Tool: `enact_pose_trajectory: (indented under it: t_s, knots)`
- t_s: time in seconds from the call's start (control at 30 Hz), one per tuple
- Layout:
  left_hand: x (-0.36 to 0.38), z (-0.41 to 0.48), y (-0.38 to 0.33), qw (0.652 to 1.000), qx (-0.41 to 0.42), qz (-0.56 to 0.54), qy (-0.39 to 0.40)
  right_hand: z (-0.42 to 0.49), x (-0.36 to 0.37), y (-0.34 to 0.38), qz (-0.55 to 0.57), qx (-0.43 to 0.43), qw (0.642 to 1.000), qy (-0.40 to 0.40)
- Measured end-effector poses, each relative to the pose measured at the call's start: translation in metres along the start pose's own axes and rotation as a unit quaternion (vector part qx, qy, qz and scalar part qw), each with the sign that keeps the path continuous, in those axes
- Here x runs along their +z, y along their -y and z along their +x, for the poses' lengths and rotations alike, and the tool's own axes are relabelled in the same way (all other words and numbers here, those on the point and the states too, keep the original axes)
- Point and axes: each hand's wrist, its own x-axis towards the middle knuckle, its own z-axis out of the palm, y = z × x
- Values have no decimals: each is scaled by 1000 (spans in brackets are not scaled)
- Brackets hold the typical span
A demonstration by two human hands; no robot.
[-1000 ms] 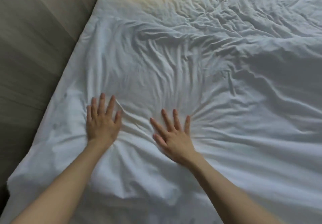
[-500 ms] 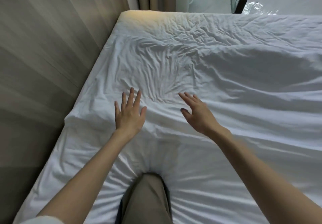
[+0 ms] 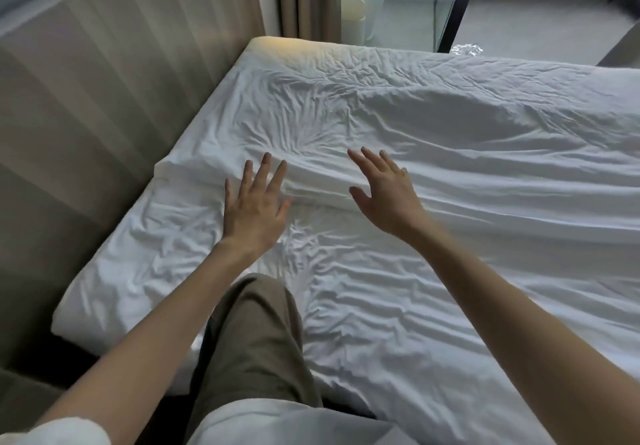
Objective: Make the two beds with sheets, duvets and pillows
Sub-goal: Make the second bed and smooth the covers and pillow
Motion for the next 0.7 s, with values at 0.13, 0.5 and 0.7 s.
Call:
enact_pose_trajectory:
  t_s: [0.13,0.5,0.7]
  knots:
    - [-27,-57,-18,1000,-1,-21,-11,-52,-17,20,-12,-9,1000,2]
    - [-76,-178,-12,999,20,-5,-42,-177,-27,61,-26,-4,1000,-7]
    - [-80,-245,-7,998,52,3,-46,-247,-22,82,-51,10,998,-29]
